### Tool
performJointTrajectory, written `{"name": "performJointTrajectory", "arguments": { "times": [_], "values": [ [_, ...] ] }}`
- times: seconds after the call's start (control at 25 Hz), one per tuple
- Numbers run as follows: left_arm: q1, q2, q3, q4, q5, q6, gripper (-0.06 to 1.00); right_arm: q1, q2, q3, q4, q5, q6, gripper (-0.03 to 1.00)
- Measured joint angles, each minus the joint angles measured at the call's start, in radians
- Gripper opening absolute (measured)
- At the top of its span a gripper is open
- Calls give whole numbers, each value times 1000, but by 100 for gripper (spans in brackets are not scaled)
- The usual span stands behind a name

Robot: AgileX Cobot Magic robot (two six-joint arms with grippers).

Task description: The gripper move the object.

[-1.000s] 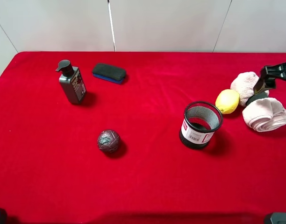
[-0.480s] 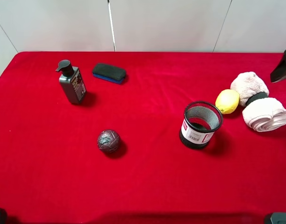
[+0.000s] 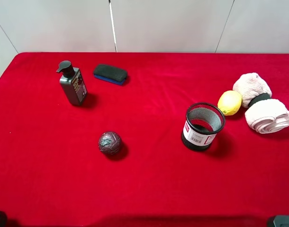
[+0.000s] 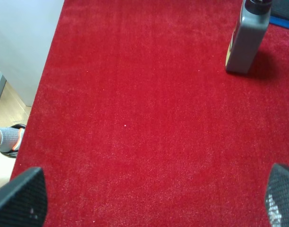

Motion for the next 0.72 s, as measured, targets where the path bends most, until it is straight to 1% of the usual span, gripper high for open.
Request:
{"name": "performJointTrajectory", "arguments": {
  "times": [0.32, 0.72],
  "values": [
    [0, 0, 0, 0, 0, 0, 91, 0, -237, 128, 15, 1, 0, 69],
    [0, 0, 0, 0, 0, 0, 91, 0, -504, 250, 30, -6, 0, 69]
  ]
}}
